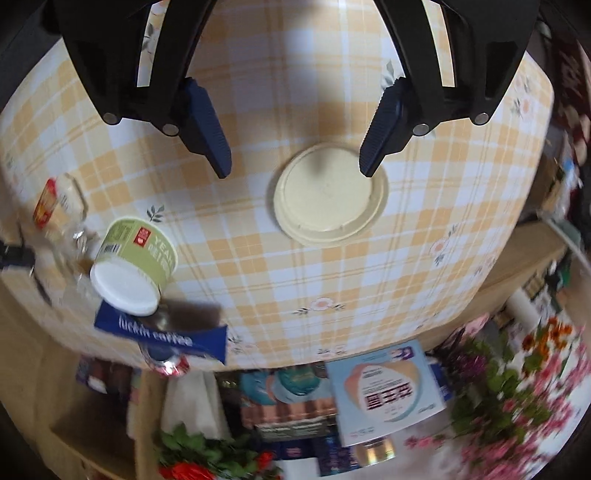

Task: Collect trash
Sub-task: 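Grasp the white round plate rim with the left tool while the right holds the fork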

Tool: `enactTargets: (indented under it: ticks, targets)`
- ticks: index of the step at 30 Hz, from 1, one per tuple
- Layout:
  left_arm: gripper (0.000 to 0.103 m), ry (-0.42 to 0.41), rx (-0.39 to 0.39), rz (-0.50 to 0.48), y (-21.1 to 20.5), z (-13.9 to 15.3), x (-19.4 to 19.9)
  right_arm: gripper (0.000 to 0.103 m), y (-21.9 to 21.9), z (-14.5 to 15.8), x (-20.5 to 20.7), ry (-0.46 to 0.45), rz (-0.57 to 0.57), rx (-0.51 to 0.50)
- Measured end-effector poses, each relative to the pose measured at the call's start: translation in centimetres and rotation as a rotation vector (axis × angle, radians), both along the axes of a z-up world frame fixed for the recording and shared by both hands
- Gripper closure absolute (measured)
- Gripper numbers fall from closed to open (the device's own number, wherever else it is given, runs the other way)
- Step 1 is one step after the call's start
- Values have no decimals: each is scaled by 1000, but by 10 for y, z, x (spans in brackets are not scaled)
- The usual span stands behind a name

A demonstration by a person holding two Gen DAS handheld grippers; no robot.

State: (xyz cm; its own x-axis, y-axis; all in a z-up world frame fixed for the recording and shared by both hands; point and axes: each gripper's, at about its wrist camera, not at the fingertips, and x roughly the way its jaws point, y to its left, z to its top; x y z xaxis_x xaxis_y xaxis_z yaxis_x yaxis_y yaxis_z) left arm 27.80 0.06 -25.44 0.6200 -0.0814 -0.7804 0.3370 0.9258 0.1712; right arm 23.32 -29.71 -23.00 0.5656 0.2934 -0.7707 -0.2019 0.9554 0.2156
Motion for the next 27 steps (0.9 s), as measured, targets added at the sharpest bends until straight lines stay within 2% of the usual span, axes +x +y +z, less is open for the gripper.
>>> enactTargets:
  ticks: [2, 5, 7, 8, 9, 16, 22, 27]
  targets:
    - [42, 19, 37, -12, -8, -9, 10, 89, 0, 1, -1, 0, -1, 0]
    - [51, 60, 33, 22, -7, -19, 26, 89, 0, 5, -4, -4, 4, -6]
    - [72, 82, 3, 38, -3, -21, 31, 89, -2, 7, -6, -6, -1, -10]
    - [91, 92, -3, 39, -3, -21, 32, 89, -3, 8, -8, -6, -5, -9]
    - [98, 88, -3, 43, -3, -19, 31, 89, -4, 9, -9, -8, -8, -10]
    - [100, 60, -84, 22, 3, 3, 15, 89, -4, 18, -13, -7, -33, -3]
    - [100, 16, -154, 18, 9, 41, -8, 89, 10, 35, -27, -41, -25, 5]
    - [100, -51, -196, -11, 9, 79, -42, 89, 20, 46, -42, -59, -21, 11]
